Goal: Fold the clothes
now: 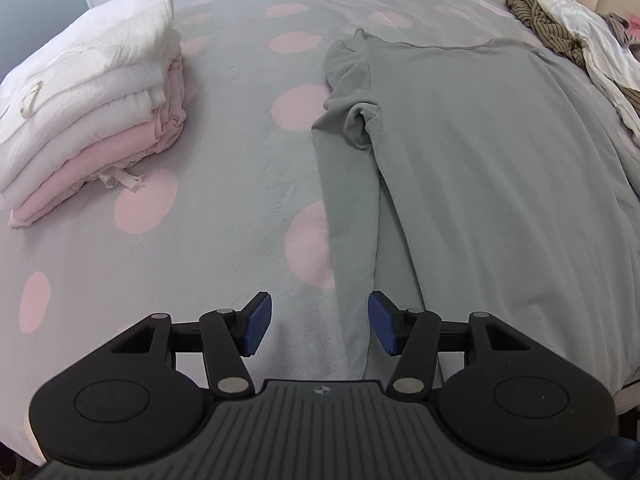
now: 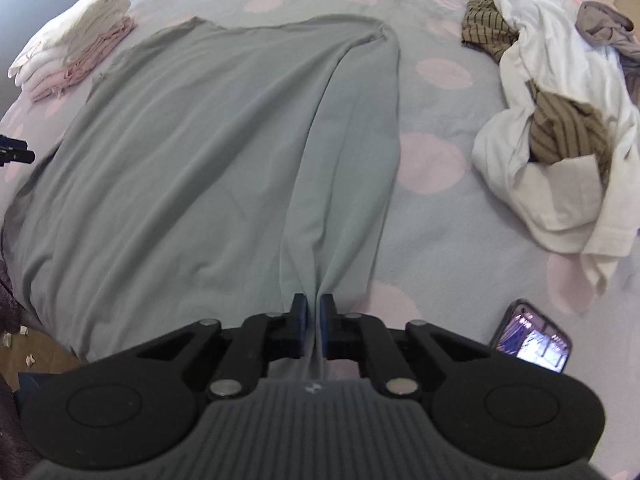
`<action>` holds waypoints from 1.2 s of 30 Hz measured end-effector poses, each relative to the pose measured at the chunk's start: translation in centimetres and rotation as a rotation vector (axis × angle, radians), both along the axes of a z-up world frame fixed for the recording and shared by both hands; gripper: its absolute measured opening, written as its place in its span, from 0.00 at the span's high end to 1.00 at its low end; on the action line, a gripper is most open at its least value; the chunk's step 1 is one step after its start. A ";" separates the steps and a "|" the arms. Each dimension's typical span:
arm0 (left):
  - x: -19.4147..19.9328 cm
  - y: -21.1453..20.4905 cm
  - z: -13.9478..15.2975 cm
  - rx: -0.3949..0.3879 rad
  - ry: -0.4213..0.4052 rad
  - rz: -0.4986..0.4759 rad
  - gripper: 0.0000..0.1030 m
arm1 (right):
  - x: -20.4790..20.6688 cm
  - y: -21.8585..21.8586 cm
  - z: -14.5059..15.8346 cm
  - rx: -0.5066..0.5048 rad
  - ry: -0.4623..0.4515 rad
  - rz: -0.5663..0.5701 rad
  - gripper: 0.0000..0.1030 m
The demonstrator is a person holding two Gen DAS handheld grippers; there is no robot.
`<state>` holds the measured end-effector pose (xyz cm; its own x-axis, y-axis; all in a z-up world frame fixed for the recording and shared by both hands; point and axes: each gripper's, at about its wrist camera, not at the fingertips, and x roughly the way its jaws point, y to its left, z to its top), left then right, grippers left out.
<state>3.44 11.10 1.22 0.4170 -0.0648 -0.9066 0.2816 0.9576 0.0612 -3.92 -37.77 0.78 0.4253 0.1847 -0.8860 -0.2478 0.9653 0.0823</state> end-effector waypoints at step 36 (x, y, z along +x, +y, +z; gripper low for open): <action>0.2 -0.6 -3.3 -0.080 0.121 -0.045 0.51 | 6.8 -12.4 10.8 -0.147 -0.418 -0.615 0.49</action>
<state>3.66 10.47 -2.06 0.2998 -0.1548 -0.9414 0.3255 0.9441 -0.0516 2.92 -50.21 11.58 0.7191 -0.3021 -0.6258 0.3567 0.9333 -0.0408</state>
